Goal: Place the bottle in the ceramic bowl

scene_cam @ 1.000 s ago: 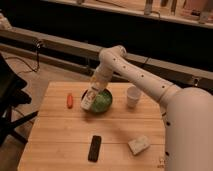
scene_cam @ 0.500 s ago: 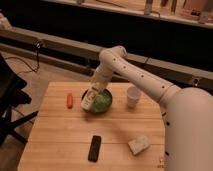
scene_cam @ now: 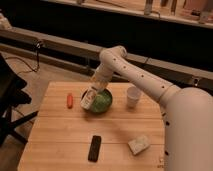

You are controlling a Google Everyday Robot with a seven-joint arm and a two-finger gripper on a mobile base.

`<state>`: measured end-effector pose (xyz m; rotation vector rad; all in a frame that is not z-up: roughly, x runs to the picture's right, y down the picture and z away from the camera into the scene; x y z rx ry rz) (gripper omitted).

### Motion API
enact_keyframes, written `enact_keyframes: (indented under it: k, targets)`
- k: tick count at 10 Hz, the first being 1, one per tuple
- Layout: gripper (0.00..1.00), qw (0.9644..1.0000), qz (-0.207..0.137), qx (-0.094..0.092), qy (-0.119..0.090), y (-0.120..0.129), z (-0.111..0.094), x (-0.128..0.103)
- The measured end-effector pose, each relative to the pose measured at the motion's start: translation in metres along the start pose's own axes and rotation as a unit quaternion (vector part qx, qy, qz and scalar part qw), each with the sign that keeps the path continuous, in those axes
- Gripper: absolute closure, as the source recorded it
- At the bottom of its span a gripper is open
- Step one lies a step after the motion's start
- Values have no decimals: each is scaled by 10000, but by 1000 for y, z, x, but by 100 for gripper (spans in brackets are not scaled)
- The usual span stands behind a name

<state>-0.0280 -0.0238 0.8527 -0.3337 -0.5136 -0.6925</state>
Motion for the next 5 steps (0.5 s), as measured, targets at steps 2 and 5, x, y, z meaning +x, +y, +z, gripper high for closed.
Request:
enact_keyframes:
  k: [2,5]
  targets:
    - [31,10000,1,2,-1,0,0,1]
    - [54,10000,2,6,3,0,0,2]
